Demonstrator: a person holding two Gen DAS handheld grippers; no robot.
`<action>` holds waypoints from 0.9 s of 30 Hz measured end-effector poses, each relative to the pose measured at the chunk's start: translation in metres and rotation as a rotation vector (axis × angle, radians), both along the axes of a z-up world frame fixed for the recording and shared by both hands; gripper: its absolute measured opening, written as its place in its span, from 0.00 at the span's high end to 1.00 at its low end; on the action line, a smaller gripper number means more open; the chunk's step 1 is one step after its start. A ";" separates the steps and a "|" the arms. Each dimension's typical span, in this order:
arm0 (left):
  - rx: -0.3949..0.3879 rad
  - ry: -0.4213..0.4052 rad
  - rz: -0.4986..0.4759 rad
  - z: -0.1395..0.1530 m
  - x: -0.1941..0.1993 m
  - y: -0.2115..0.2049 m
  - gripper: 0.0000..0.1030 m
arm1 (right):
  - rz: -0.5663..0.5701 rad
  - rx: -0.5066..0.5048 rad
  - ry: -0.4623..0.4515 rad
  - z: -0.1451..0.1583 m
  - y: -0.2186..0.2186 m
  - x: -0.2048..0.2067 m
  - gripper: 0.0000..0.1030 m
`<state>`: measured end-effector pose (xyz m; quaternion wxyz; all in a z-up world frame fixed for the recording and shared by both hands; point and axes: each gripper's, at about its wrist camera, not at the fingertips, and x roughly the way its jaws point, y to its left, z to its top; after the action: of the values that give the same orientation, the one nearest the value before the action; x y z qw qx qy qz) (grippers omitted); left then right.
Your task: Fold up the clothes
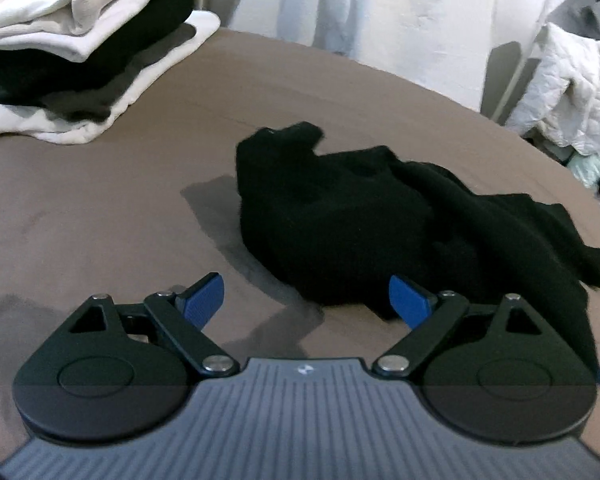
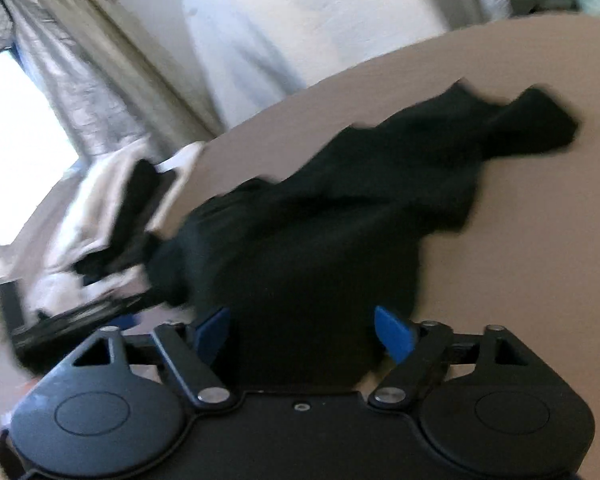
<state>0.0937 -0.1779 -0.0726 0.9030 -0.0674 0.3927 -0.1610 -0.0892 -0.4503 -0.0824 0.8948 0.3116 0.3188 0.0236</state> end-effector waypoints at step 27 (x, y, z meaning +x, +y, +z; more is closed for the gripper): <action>0.110 -0.056 -0.103 0.063 -0.058 0.033 0.80 | 0.056 -0.515 0.112 0.086 0.021 -0.044 0.90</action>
<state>0.0358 -0.1447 -0.0097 0.9064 0.0073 0.3784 -0.1874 -0.1335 -0.4291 0.0035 0.9246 0.0655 0.3718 -0.0508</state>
